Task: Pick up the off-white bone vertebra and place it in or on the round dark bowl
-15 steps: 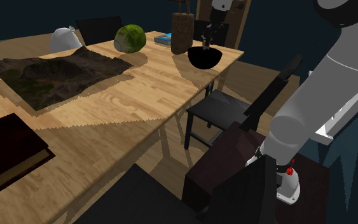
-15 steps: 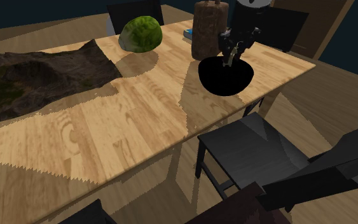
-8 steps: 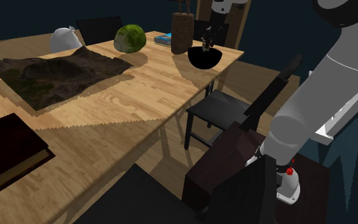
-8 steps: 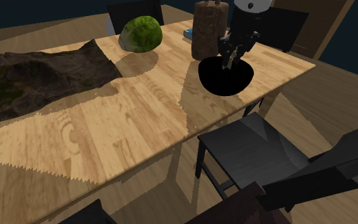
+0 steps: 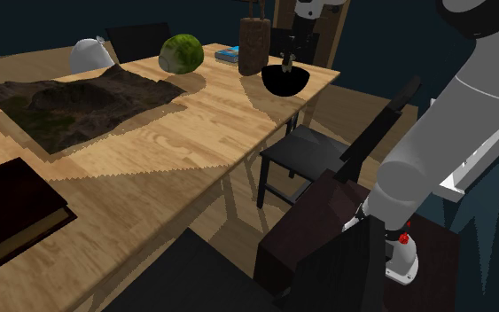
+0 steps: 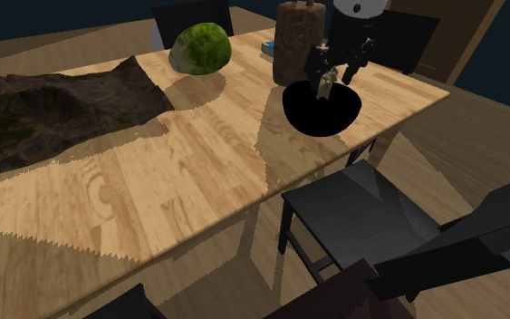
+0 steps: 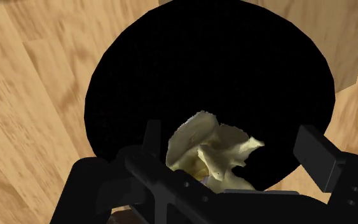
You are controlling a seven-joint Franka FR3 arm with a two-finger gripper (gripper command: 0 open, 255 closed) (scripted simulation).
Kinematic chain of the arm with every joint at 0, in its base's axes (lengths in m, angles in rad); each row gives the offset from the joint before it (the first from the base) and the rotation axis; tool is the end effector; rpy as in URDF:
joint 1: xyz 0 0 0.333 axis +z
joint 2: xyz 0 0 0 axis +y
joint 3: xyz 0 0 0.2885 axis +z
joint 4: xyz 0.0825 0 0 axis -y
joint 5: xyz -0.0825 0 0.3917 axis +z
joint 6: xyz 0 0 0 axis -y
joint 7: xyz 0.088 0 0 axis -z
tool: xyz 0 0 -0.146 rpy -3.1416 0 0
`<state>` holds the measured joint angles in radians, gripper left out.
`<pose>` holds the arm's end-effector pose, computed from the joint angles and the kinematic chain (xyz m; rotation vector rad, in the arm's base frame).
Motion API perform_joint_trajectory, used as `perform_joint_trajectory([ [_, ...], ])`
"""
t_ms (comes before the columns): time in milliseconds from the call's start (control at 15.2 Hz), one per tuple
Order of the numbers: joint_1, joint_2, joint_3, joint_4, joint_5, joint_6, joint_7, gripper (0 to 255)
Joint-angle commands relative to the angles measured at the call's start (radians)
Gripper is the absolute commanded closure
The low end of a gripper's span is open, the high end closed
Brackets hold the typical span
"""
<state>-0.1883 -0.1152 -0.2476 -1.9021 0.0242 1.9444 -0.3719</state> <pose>0.5067 -0.2372 0.4934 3.1162 -0.1118 0.2526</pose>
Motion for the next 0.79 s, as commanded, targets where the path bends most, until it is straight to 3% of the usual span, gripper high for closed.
perform_joint_trajectory([
  [0, 0.000, -0.006, 0.000, 0.027, -0.002, -0.033, 0.001, 0],
  [198, -0.001, -0.016, 0.000, 0.109, -0.005, -0.124, 0.003, 0],
  [726, -0.001, -0.016, 0.000, 0.109, -0.005, -0.124, 0.003, 0],
])
